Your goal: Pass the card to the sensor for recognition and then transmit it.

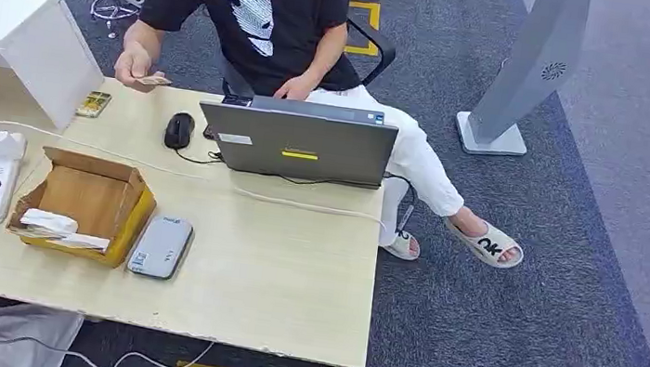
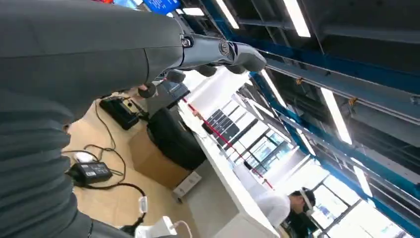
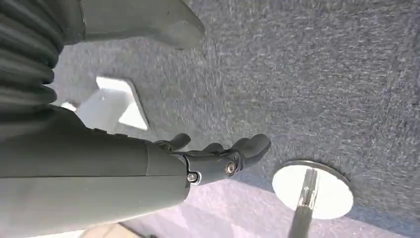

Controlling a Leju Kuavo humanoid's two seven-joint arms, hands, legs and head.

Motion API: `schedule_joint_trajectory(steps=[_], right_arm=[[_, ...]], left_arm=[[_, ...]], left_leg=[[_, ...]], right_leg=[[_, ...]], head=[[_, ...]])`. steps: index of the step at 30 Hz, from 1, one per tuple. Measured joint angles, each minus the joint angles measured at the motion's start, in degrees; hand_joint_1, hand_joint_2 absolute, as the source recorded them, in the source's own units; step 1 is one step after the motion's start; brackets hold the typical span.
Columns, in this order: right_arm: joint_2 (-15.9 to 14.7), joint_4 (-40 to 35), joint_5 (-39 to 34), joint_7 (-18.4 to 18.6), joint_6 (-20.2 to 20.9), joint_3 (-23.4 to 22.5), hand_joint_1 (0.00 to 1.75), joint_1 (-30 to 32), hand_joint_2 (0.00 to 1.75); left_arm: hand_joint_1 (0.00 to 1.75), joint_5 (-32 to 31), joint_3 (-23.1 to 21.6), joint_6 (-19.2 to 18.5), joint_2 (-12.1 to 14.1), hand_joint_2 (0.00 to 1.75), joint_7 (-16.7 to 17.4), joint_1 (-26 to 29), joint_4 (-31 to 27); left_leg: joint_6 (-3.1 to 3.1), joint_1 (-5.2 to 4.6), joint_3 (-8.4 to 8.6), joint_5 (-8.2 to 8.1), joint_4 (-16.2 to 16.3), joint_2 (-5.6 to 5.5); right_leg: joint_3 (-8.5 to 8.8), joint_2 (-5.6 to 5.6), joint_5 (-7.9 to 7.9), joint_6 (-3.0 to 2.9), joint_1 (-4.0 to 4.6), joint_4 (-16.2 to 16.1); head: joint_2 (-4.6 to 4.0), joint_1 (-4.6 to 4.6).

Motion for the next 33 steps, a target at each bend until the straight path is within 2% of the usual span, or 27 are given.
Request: schedule_joint_trajectory(steps=[5,8,12,22,31,32,33], right_arm=[[-0.02,2.14,5.09,-1.25,-0.26,-2.8,0.0,-1.42,1.75],[-0.13,3.45,6.77,-1.77,-0.81,-3.96,0.0,-1.8,1.75],[-0.24,4.85,8.17,-1.97,-0.98,-4.96,0.0,-2.26,1.75],[-1.16,9.12,11.1,-1.79,-1.05,-6.62,0.0,-4.68,1.75],[-1.7,11.74,12.04,-2.01,-1.2,-7.63,0.0,-6.53,1.75],[-1.77,11.98,12.04,-2.01,-1.2,-7.74,0.0,-6.66,1.75],[-1.79,12.2,12.04,-2.01,-1.2,-7.8,0.0,-6.83,1.75]], left_arm=[[0.0,-6.54,-11.54,5.57,6.51,1.75,7.06,-1.43,3.52],[0.0,-9.68,-17.55,6.36,10.14,1.75,11.37,-3.35,5.71],[0.0,-10.86,-22.7,6.47,13.24,1.75,13.77,-5.86,8.35],[0.0,-17.9,-29.92,5.46,17.72,1.75,18.01,-12.49,12.0],[0.0,-18.92,-33.7,4.91,18.42,1.75,18.86,-15.63,13.2],[0.05,-18.92,-34.09,4.96,18.46,1.75,18.86,-15.8,13.33],[1.45,-18.92,-34.44,5.0,18.53,1.75,18.86,-15.92,13.46]], left_leg=[[-0.02,0.01,0.02,0.03,0.0,-0.03],[-0.02,0.0,0.01,0.03,0.0,-0.04],[-0.02,0.0,0.02,0.03,0.0,-0.03],[-0.01,0.0,0.04,0.05,0.02,0.0],[-0.01,0.0,0.03,0.06,0.03,0.0],[-0.01,0.0,0.02,0.05,0.03,0.0],[-0.01,0.0,0.02,0.05,0.03,0.0]], right_leg=[[0.01,-0.01,0.01,-0.01,0.0,0.01],[0.04,-0.02,0.01,-0.01,0.0,0.03],[0.02,-0.01,0.01,-0.01,0.0,0.03],[0.0,0.03,0.04,-0.02,0.0,0.03],[-0.02,0.04,0.04,-0.01,0.0,0.03],[-0.03,0.04,0.04,-0.01,0.0,0.03],[-0.04,0.04,0.04,-0.01,0.0,0.03]], head=[[0.0,0.0],[0.0,0.02],[0.0,0.0],[0.0,0.0],[0.0,0.0],[0.0,0.0],[0.0,0.0]])
